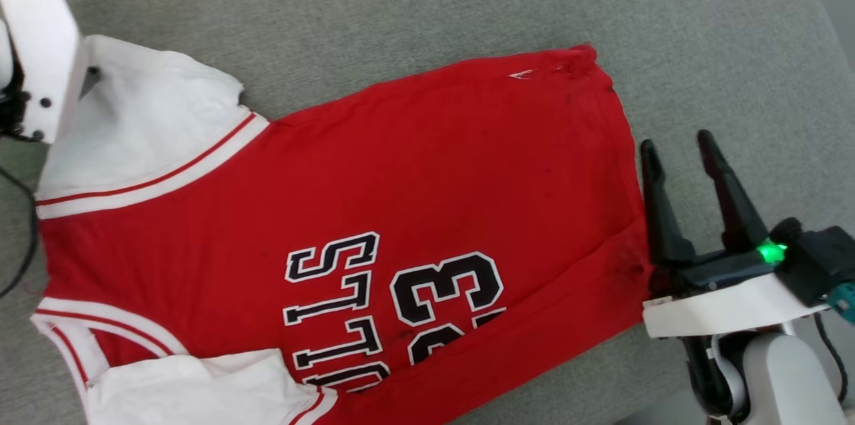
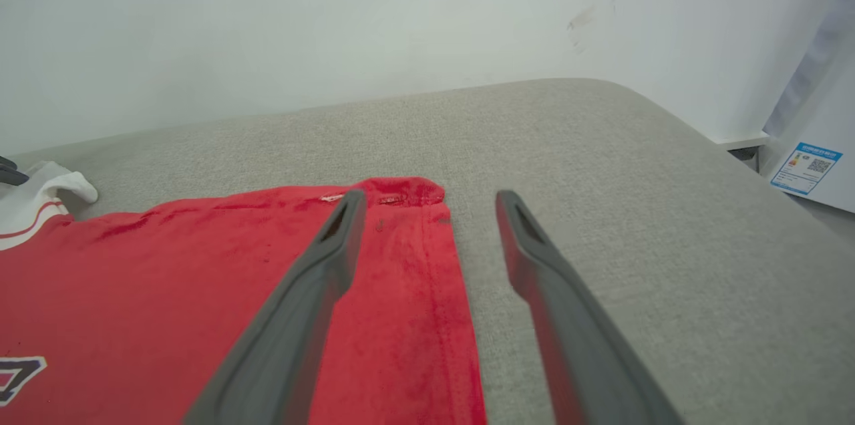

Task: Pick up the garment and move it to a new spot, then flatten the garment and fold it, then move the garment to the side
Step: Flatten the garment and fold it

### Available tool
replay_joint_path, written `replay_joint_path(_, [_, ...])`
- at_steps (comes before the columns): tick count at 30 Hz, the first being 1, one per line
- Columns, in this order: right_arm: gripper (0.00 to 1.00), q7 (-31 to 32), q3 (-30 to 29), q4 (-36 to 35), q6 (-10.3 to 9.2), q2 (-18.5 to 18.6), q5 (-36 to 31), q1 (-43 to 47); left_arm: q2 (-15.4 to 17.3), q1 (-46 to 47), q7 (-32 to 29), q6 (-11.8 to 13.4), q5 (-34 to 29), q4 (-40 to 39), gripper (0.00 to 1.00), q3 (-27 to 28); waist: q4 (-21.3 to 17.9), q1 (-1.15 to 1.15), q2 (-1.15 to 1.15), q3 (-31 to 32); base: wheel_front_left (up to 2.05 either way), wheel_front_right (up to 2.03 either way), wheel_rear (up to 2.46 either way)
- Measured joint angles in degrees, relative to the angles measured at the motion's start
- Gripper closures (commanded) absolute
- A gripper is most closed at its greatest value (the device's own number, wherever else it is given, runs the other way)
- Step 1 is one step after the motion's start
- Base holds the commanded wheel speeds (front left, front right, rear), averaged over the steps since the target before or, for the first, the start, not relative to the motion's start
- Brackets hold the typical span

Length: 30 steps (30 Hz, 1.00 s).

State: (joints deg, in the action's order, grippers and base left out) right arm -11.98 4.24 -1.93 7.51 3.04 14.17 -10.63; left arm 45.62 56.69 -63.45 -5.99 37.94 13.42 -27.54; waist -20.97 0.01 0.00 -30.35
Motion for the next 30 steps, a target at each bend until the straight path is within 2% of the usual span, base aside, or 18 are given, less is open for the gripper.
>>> replay_joint_path(6, [0.0, -0.5, 1.9, 1.8, 0.0, 0.0, -0.7, -0.9, 1.8, -0.1, -1.7, 0.1, 0.2, 0.9, 0.0, -0.3, -1.9, 0.0, 0.0, -1.5, 0.0, 0.0, 0.0])
replay_joint_path(7, [0.0, -0.6, 1.9, 1.9, 0.0, 0.0, -0.7, -1.0, 2.0, -0.2, -2.0, 0.1, 0.5, 0.7, 0.32, -0.4, -2.0, 0.0, 0.0, -1.6, 0.0, 0.0, 0.0])
replay_joint_path(8, [0.0, -0.7, 2.0, 2.0, 0.0, 0.0, -0.7, -1.1, 2.1, -0.4, -2.5, 0.1, 1.1, 0.5, 0.92, -0.3, -2.1, -0.01, 0.0, -1.7, 0.0, 0.0, 0.0])
replay_joint_path(9, [0.0, -0.8, 1.9, 2.1, 0.0, 0.0, -0.7, -1.1, 2.1, -0.7, -2.8, 0.1, 1.9, 0.1, 1.0, -0.3, -2.1, -0.01, 0.0, -1.7, 0.0, 0.0, 0.0])
replay_joint_path(12, [0.0, -0.8, 1.7, 2.5, 0.0, 0.0, -1.5, -1.1, 1.2, -1.7, -2.4, 0.2, 2.7, -1.0, 1.0, -0.3, -1.9, -0.01, 0.0, -1.6, 0.0, 0.0, 0.0])
replay_joint_path(20, [0.0, 2.9, 0.2, 1.1, -0.01, 0.4, -3.8, -1.0, -2.3, -4.5, 5.3, -0.1, 2.4, -1.8, 1.0, -1.4, 0.2, -0.01, 0.0, 2.1, 0.0, 0.0, 0.0])
replay_joint_path(25, [0.0, 11.2, -0.1, -0.6, 0.0, 5.3, -3.4, 0.0, -4.6, -5.8, 11.9, -0.6, 2.6, -3.2, 1.0, -2.1, 2.9, -0.01, 0.0, 5.4, 0.0, 0.0, 0.0])
replay_joint_path(30, [0.0, 24.4, 0.2, -2.3, 0.0, 12.1, -0.8, -0.9, -5.2, -7.6, 16.8, -1.1, 2.7, -7.3, 1.0, -3.9, 6.7, -0.01, 0.0, 8.3, 0.0, 0.0, 0.0])
